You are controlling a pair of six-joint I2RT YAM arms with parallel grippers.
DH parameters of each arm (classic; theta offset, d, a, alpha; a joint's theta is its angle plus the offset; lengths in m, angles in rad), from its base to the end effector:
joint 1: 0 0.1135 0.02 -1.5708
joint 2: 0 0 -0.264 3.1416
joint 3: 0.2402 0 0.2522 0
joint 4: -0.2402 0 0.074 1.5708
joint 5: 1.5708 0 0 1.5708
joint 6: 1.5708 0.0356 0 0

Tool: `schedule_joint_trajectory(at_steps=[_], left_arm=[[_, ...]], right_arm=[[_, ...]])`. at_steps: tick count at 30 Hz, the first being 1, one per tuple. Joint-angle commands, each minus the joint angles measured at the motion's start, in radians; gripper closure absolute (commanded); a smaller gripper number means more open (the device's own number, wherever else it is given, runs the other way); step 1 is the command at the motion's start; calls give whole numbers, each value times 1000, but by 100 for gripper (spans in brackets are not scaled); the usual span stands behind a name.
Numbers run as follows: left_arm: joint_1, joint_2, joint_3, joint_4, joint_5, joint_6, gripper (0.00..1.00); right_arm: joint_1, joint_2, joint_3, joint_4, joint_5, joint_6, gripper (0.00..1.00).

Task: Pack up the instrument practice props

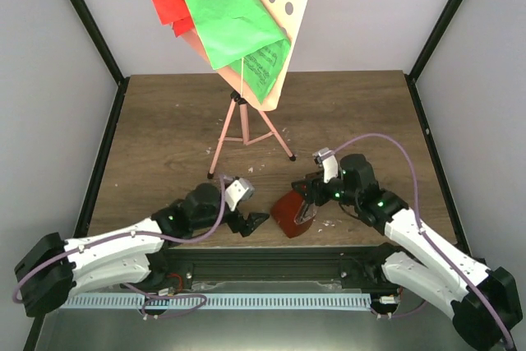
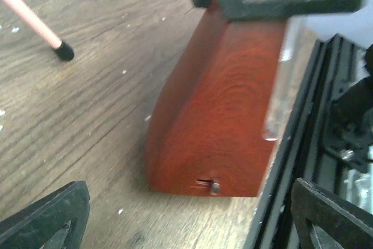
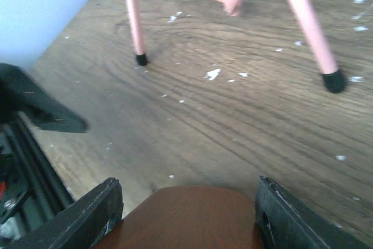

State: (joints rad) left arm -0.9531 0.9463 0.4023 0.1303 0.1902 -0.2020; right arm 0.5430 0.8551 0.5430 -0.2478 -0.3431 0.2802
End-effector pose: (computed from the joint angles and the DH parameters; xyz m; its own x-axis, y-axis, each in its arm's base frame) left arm 0.1139 -0.1719 0.2084 -0.4088 0.2353 -0.8818 0.8358 0.4846 -0.2582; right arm 0.1560 0.1081 0.2375 -0.6390 -0.0815 -0.7649 -0.5764 0.7092 0.4060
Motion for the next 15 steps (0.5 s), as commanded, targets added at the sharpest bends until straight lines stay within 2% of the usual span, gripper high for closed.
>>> schedule_joint_trajectory(at_steps=[1, 7, 15], left_arm=[[-63, 50, -77, 173, -158, 24, 4], [-81, 122, -144, 292, -126, 79, 2], [-95, 284, -143, 417, -101, 102, 0]], right_arm=[[49, -54, -19, 168, -128, 25, 55], [80, -35, -45, 226, -133, 26, 55], [89, -35, -55, 247, -107, 27, 55]])
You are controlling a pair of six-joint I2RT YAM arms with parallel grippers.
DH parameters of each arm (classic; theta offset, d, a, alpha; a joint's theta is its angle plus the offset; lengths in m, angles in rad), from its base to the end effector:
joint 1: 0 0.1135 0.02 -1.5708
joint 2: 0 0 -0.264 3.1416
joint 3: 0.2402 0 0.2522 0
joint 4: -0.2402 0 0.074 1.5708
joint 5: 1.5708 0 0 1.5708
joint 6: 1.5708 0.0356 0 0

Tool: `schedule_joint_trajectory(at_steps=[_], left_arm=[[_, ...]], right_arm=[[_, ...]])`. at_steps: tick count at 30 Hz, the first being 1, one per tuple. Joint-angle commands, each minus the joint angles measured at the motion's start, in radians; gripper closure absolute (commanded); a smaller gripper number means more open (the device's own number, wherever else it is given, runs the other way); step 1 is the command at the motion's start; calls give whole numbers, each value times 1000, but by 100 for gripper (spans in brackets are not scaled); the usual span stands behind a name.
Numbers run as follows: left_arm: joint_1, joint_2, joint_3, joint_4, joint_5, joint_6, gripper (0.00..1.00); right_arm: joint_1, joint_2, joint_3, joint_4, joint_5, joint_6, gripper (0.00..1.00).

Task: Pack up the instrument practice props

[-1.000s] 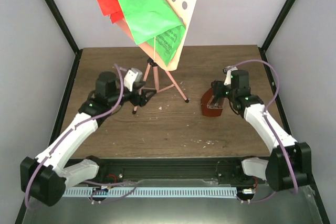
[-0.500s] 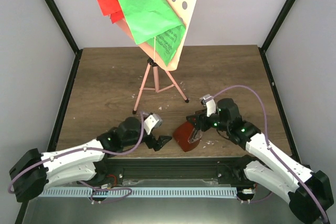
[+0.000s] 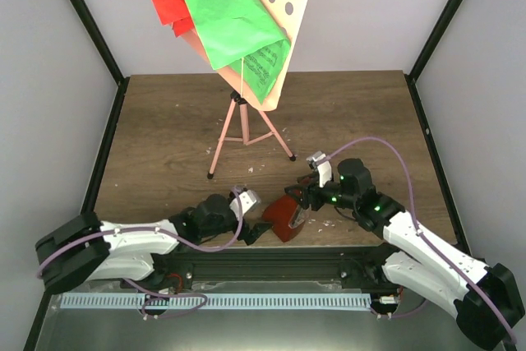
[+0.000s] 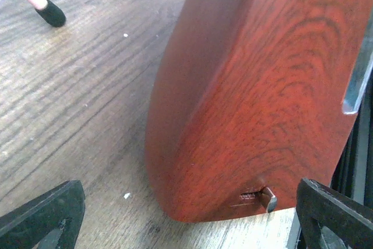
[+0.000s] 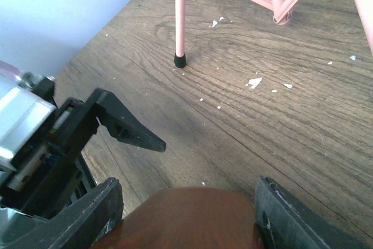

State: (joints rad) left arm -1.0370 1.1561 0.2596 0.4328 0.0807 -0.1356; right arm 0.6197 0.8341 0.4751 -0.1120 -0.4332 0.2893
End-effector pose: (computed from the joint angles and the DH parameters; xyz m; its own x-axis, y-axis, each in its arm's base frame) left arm 0.1051 -0.1834 0.1523 -0.3464 0.3213 -0.8813 0.8558 0.4930 -0.1566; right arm 0.1442 0.1212 0.2309 -0.5913 -0.1038 -0.7997 -0.6917 0.5751 0.4368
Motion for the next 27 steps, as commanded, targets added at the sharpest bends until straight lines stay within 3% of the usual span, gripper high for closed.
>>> schedule_joint_trajectory(at_steps=[1, 7, 14, 27], left_arm=[[-14, 96, 3, 129, 21, 37, 0], [-43, 183, 22, 178, 54, 60, 0], [-67, 221, 54, 142, -33, 108, 4], [-88, 238, 96, 58, -74, 132, 38]], right_arm=[[13, -13, 12, 112, -14, 19, 55], [12, -9, 4, 119, -6, 17, 55], [13, -29, -11, 116, 3, 17, 55], [15, -42, -27, 123, 16, 18, 55]])
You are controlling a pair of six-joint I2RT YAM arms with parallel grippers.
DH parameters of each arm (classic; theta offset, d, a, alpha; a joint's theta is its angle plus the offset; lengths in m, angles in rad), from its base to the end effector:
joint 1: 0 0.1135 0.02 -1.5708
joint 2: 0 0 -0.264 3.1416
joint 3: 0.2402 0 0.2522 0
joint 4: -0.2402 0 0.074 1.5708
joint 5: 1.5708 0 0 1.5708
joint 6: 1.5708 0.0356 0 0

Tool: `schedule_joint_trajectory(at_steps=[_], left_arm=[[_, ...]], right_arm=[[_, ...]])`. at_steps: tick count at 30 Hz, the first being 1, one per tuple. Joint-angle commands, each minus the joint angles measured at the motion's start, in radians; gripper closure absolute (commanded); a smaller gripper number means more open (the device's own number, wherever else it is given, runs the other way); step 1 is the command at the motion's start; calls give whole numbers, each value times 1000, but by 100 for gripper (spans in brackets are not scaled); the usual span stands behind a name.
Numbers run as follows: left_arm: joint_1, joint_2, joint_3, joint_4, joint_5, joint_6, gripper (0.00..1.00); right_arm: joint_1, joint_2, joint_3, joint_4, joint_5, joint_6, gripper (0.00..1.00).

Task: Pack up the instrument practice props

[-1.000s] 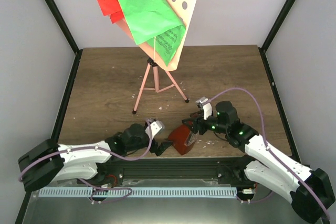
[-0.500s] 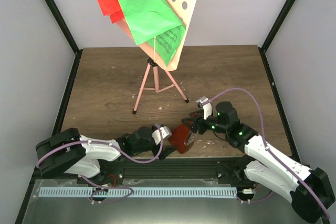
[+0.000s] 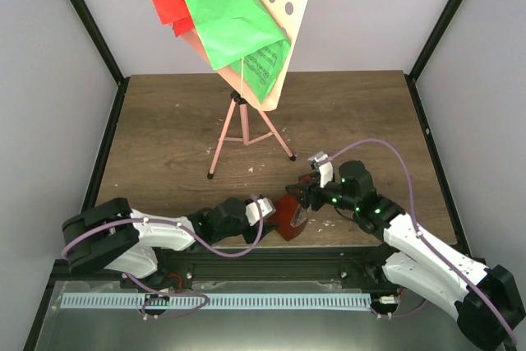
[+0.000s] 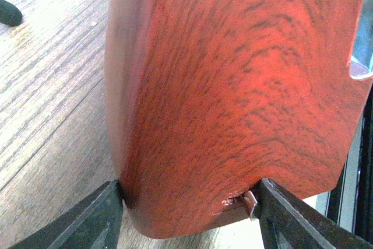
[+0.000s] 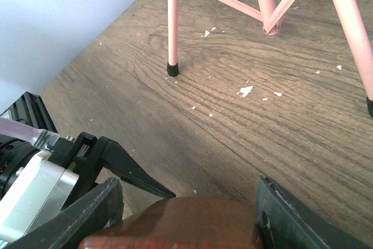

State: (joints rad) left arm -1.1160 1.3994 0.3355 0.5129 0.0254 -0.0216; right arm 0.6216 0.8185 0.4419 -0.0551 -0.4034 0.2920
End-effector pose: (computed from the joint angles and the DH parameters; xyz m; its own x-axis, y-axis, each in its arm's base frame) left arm 0.1045 -0.2157 0.1312 -0.2495 0.4611 -0.8515 0.9024 0.4297 -0.0317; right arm 0.1434 0.1199 0.2273 -0.5634 -0.0779 -0.8225 -0.6926 0.5874 0.4188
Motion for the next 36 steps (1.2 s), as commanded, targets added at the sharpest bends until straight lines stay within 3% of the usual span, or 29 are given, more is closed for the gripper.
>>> schedule_joint_trajectory(at_steps=[1, 8, 12, 14, 15, 16, 21, 23, 26, 30, 33, 36], left_arm=[[-11, -7, 20, -29, -19, 20, 40], [-16, -14, 22, -40, -21, 24, 58], [-16, -15, 26, -37, -22, 31, 58], [-16, -22, 32, -42, -25, 19, 48], [-16, -32, 37, -48, -30, 7, 31], [-16, -46, 40, -53, -40, -11, 21], [7, -231, 107, -196, -167, -83, 0], [59, -323, 139, -248, -152, -109, 0], [186, -448, 193, -333, 6, -160, 0], [360, -534, 319, -561, 104, -204, 0], [562, -520, 438, -762, 293, -252, 0], [751, -493, 527, -834, 485, -290, 0]], right_arm=[[10, -29, 5, 67, -12, 16, 55], [11, -41, -5, 68, 7, 20, 55], [11, -53, -12, 66, 22, 23, 55], [11, -62, -12, 63, 45, 27, 55], [11, -67, -9, 54, 65, 30, 55], [11, -73, -3, 39, 97, 35, 55], [11, -103, 44, -46, 311, -1, 55], [11, -88, 67, -53, 409, -14, 54], [11, -24, 109, -60, 589, -21, 54], [-13, 67, 149, 2, 811, -72, 54], [-159, 133, 185, 67, 701, -94, 54], [-302, 189, 187, 202, 600, -127, 54]])
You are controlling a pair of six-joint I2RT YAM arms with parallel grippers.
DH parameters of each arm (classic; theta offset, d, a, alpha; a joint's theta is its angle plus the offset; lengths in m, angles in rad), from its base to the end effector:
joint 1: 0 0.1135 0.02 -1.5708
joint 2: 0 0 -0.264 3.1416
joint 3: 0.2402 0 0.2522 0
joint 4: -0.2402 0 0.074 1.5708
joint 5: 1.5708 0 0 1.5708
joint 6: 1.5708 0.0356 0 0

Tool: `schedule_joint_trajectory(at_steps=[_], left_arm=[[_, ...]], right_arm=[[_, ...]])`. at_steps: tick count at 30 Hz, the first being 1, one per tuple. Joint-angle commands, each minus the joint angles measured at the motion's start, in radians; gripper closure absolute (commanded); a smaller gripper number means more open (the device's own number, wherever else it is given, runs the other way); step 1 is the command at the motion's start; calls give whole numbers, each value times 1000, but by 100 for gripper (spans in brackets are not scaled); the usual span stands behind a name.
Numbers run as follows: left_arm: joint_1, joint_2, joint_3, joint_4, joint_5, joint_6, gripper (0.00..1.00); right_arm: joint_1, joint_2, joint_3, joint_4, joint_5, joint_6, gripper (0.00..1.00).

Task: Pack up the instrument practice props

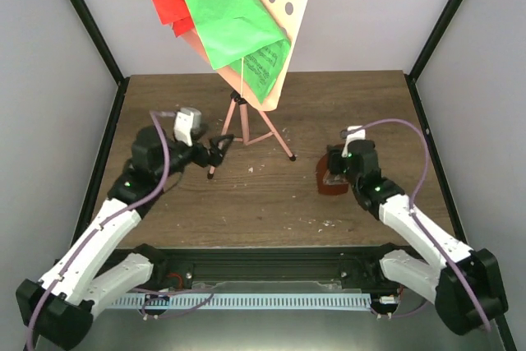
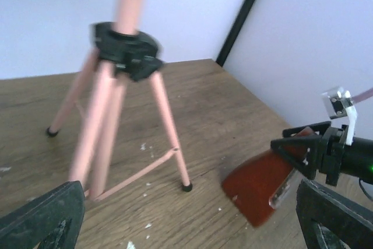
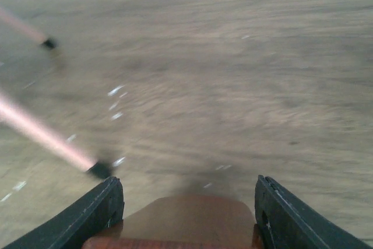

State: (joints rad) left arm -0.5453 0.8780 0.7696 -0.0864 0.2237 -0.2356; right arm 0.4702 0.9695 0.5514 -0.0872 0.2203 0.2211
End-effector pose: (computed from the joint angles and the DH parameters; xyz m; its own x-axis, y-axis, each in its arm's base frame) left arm 0.1738 -0.1147 0.3287 -0.3224 -0.0706 -0.9440 0.6341 0.7243 -0.2708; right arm 0.1943 0.0900 0.2339 -0.4806 -0.0042 -0.8769 -0.1704 0.9814 0.0887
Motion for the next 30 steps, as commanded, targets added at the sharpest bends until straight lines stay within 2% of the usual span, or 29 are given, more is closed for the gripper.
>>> schedule_joint_trajectory(at_steps=[1, 6, 9, 15, 19, 23, 24, 26, 30], left_arm=[[223, 36, 107, -234, 330, -85, 0], [364, 132, 183, -209, 479, -110, 0], [379, 196, 224, -192, 512, -85, 0], [380, 302, 239, -114, 529, -18, 1], [380, 397, 278, -74, 575, 20, 2], [380, 488, 336, -56, 600, 64, 4], [380, 508, 350, -62, 604, 78, 4], [380, 541, 374, -78, 625, 103, 5], [380, 582, 389, -100, 642, 149, 6]], right_arm=[[-193, 67, 92, 268, -55, -66, 54], [-365, 287, 207, 406, -220, -109, 54], [-433, 400, 294, 440, -306, -120, 54], [-482, 571, 428, 463, -367, -165, 52], [-486, 635, 477, 440, -379, -188, 40], [-486, 630, 465, 454, -395, -188, 12], [-486, 627, 465, 451, -403, -186, 7], [-486, 618, 473, 442, -400, -179, 2], [-486, 540, 483, 401, -342, -160, 0]])
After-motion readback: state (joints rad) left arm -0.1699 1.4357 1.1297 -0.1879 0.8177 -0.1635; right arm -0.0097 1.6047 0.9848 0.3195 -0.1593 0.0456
